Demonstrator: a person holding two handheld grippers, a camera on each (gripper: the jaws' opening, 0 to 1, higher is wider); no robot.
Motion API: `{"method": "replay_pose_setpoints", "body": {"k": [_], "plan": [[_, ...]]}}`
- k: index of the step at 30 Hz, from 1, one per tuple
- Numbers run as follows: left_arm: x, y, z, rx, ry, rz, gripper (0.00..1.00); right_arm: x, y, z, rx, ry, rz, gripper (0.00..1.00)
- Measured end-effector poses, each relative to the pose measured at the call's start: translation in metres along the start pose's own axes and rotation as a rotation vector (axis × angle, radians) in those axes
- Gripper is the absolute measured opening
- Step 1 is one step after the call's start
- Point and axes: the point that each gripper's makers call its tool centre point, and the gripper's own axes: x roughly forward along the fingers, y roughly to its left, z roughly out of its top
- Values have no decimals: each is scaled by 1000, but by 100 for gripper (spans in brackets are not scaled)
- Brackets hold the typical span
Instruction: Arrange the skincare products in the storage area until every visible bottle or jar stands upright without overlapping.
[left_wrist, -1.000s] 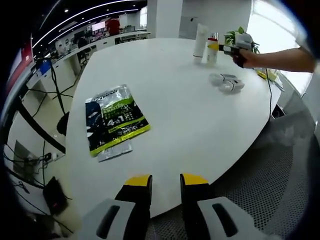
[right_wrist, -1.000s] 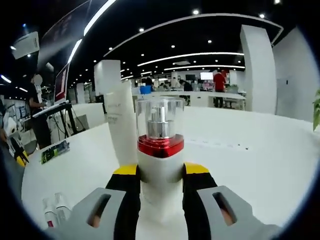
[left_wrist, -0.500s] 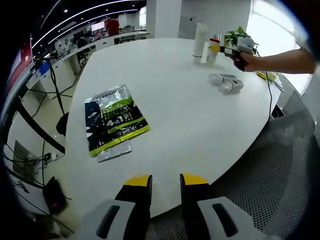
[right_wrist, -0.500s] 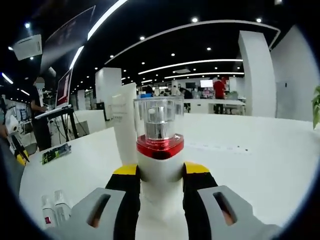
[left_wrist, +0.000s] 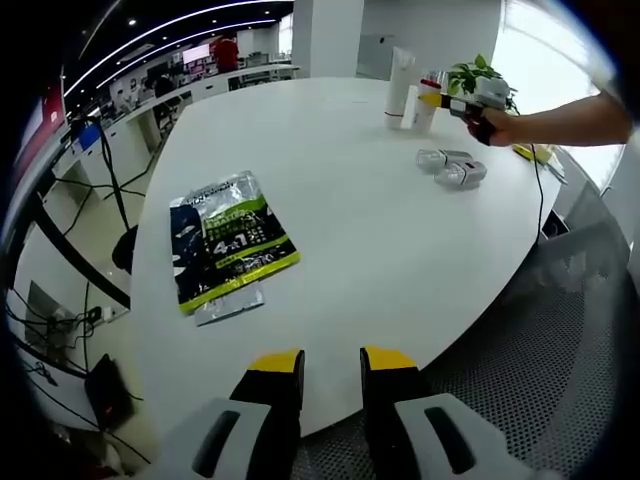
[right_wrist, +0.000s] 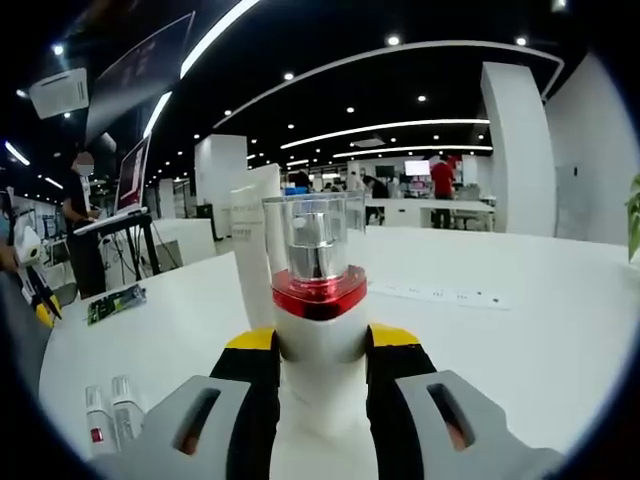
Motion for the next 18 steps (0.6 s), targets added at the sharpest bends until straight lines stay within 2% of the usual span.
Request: {"method": "replay_pose_setpoints", "body": {"k": [18], "plan": [[-1, 1, 1, -5, -8, 3, 23, 0, -1, -2, -3, 20, 0, 30]]}}
